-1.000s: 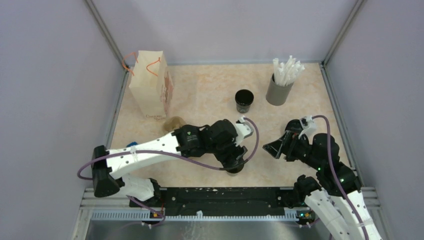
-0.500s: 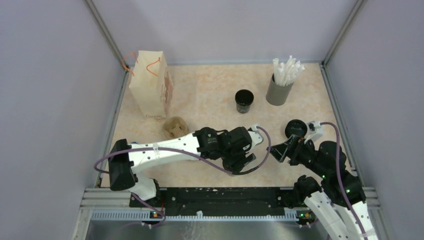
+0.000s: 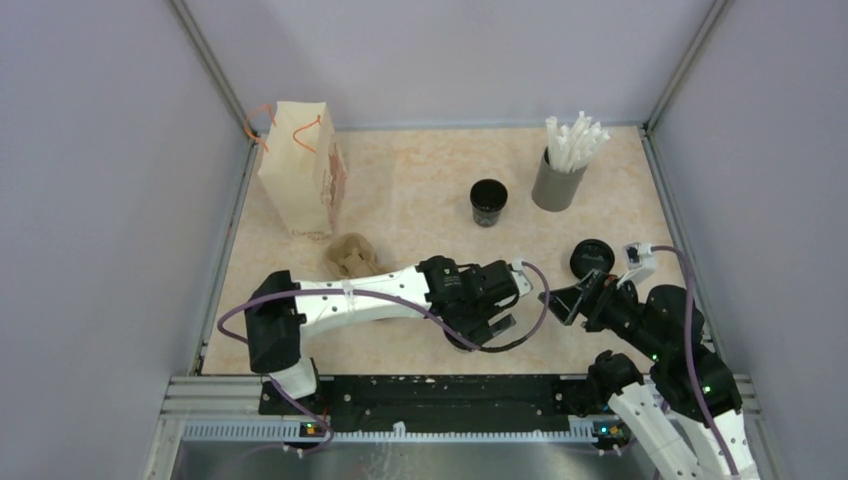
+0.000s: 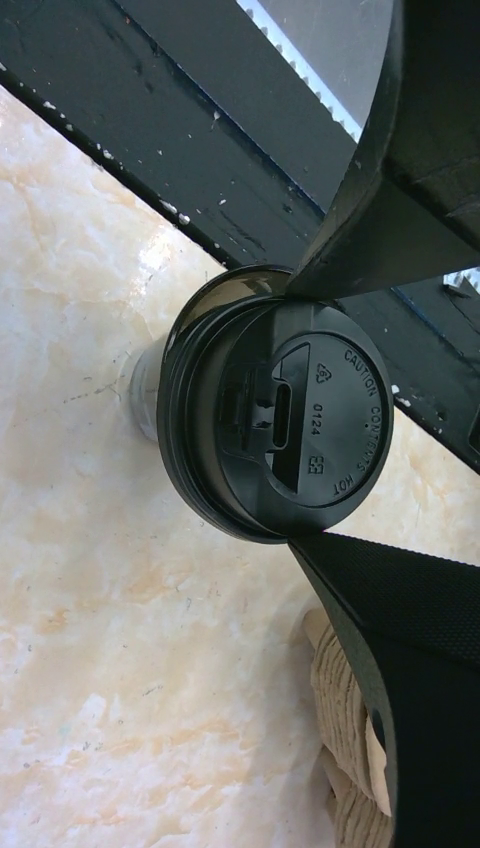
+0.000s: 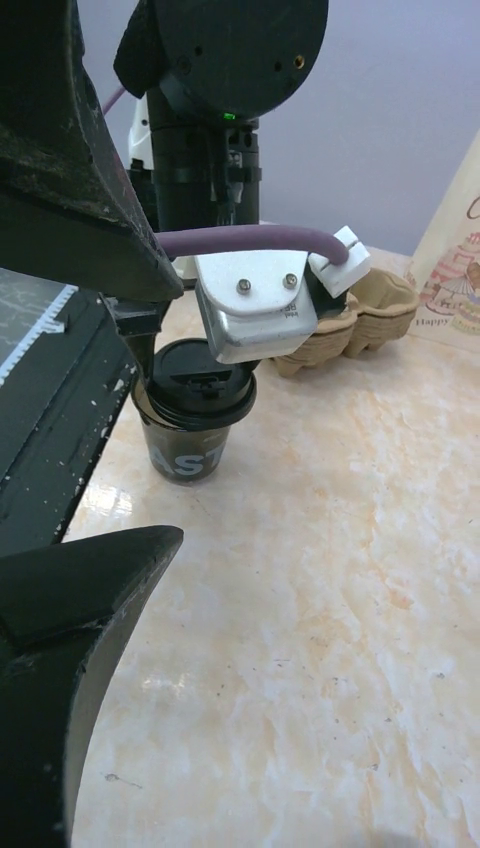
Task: Pack the takeout coffee
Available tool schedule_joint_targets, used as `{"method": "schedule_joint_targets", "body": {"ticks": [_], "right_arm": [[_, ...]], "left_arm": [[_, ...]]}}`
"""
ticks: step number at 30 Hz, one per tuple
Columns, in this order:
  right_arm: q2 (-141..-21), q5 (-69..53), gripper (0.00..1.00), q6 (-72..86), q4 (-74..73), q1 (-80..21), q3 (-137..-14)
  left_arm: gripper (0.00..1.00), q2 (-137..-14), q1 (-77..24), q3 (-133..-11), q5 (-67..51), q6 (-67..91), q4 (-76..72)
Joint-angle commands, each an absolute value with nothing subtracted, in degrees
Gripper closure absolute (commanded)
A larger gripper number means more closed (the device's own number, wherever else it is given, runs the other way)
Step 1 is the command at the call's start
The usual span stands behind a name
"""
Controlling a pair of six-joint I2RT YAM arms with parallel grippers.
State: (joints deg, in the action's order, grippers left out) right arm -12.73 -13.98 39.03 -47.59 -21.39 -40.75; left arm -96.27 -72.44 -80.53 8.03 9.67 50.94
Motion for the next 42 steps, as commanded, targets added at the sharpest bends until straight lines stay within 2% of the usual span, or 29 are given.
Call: {"method": "schedule_joint_targets", "body": {"ticks": [1, 5, 16, 25, 28, 31, 37, 42], "right_arm": [[-12.4, -13.1, 0.18, 38.5, -47.7, -21.9, -43.2], [-12.4, -13.1, 0.18, 38.2, -47.5, -21.9, -42.7], [-12.3, -14.7, 0.18, 39.1, -45.5, -21.9, -39.9], [-11.2, -20.3, 0.23, 47.6, -38.9, -21.9, -31.3], [-11.5, -22.0, 0.22, 52.4, -34.5, -21.9, -26.8], [-12.8, -21.9, 0.12, 54.8, -31.8, -21.9, -24.5], [-17.8, -22.3, 0.11, 56.2, -28.1, -22.7, -23.5], [-22.9, -17.6, 0.11, 57.2, -25.4, -29.0, -24.0]], "left_arm": [[0.09, -96.7, -72.7, -82.9, 8.7, 9.0, 51.8], [0.01, -96.7, -72.7, -84.0, 8.6, 9.0, 52.3], [0.01, -91.2, -72.7, -84.4, 6.2, 8.9, 48.8], [0.01, -77.8, -70.7, -77.3, 14.2, 15.7, 42.2], [0.01, -73.6, -65.8, -73.7, 10.3, 17.8, 40.1], [0.02, -70.5, -60.5, -68.8, 5.2, 19.1, 37.7], [0.05, -66.7, -53.9, -60.3, -2.1, 21.8, 31.5], [0.11, -67.6, -48.9, -58.0, -7.1, 22.6, 28.6]]}}
